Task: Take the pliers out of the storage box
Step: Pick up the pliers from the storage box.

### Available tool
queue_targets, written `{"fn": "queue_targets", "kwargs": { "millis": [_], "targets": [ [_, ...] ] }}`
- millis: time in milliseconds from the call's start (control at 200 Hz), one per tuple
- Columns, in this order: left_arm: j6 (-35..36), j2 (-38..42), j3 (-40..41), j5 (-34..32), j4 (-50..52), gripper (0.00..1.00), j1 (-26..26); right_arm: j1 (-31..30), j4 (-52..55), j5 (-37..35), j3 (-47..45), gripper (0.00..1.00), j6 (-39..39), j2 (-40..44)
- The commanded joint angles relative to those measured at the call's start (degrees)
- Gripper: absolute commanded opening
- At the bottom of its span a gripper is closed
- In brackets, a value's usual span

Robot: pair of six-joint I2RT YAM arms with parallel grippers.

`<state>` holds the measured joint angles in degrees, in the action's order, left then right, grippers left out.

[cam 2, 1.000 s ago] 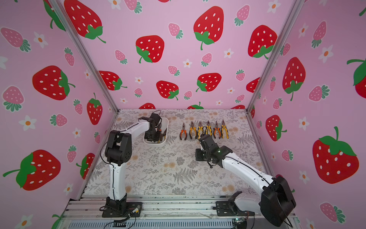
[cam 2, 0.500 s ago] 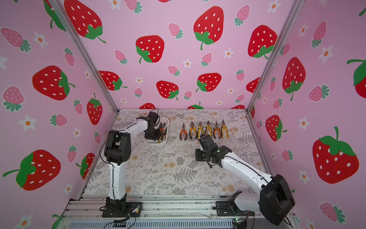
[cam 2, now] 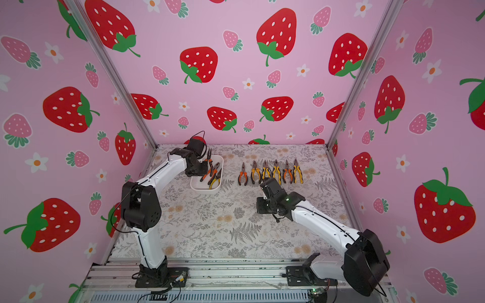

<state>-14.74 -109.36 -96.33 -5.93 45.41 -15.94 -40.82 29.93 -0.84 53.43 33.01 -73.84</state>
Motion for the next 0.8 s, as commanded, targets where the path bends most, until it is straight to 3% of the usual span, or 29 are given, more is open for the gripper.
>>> {"fn": "queue_targets", "kwargs": {
  "millis": [0,115,350,555,795],
  "targets": [
    [0.3,4.2,0.2,-0.7,1.9,0.00,-1.2,-1.2,1.6,-0.9,4.1,0.28,-0.1,-1.4],
    [-1.9,8.9,4.8,1.2,1.0,0.00,-3.3,-3.2,1.3,-1.0,7.7,0.27,0.3,-3.8],
    [-7.4,16.8,16.1,0.2,-2.4,0.00,-12.3,-4.6,-2.5,-1.7,12.0,0.28,4.1,-10.1],
    [-11.1,20.3,21.4,-0.5,-3.8,0.00,-18.8,-5.0,-5.7,2.2,15.3,0.28,7.6,-14.6],
    [-13.2,22.4,24.2,0.9,-5.6,0.00,-21.0,-5.3,-11.1,7.8,13.6,0.27,12.3,-16.2]
  ]
}}
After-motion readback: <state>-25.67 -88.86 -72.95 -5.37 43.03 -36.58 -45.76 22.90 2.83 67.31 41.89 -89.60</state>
